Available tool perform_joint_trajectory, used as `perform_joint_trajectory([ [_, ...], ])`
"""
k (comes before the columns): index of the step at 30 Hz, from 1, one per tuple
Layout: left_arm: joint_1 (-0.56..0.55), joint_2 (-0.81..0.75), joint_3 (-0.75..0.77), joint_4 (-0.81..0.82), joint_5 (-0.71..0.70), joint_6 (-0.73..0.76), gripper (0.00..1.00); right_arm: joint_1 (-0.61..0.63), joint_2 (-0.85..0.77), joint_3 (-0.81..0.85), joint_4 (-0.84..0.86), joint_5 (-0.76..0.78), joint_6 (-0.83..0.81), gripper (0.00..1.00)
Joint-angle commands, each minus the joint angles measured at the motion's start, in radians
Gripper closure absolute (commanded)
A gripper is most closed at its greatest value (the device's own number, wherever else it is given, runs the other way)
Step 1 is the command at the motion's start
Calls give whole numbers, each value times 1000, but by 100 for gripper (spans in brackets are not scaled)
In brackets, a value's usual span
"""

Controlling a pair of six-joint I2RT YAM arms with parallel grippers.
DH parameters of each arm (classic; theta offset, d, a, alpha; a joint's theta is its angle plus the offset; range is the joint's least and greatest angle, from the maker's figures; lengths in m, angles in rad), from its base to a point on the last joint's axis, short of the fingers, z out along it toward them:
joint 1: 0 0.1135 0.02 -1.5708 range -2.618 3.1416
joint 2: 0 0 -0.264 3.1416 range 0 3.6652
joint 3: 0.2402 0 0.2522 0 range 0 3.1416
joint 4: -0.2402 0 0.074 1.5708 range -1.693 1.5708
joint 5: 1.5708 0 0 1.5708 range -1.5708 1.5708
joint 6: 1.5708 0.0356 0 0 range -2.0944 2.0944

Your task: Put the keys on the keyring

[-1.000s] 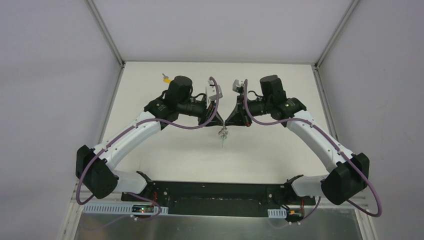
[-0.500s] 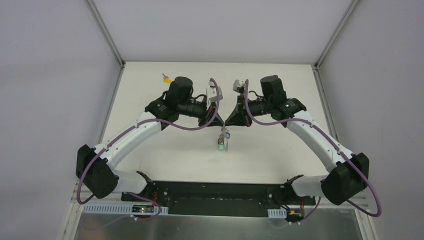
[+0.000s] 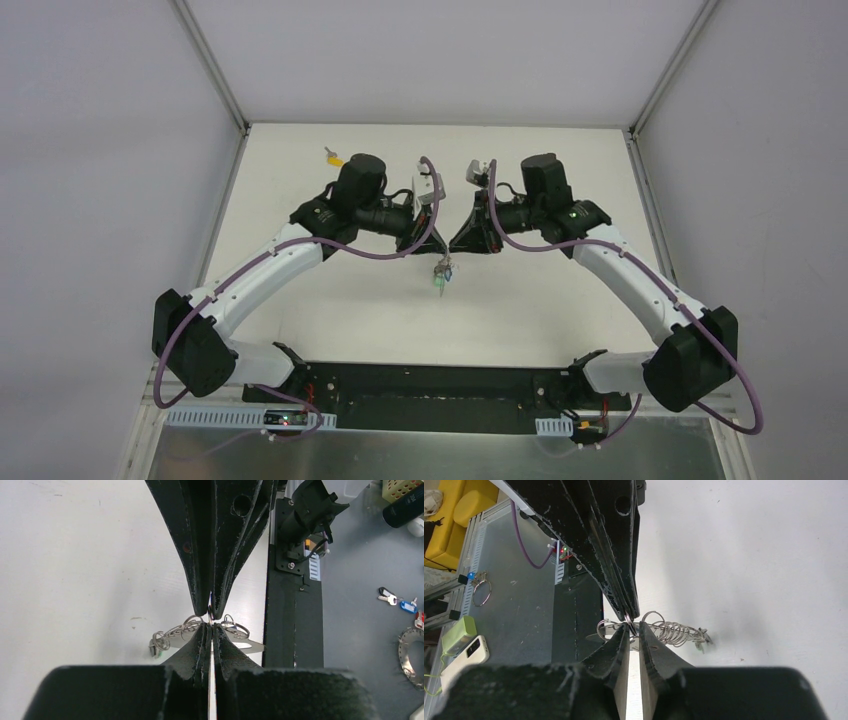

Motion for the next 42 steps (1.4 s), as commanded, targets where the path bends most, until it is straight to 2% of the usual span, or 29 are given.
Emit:
perform_joint_trajectory([
  [1,-12,-25,31,-41,-1,40,100,-6,-26,-8,62,44,5,85],
  [4,-13,-16,53,-70,-38,33,100,-6,-22,-8,62,46,5,81],
  [11,-20,-15,63,-102,-93,56,100,-6,-19,-10,56,23,-3,80],
  [14,-31,-30,60,-153,-108,170,100,-7,-20,-10,43,6,-21,80],
  [20,-44,-86,45,-339,-179,549,100,-12,-21,-21,6,6,-72,79],
  [29,-86,-180,-32,-389,-483,841,100,-15,0,-39,5,34,-87,79],
  [37,-103,-232,-104,-324,-539,848,100,-17,37,-39,13,3,-68,79],
  [42,-103,-208,-61,-332,-479,722,100,-7,25,-61,90,-28,-13,76],
])
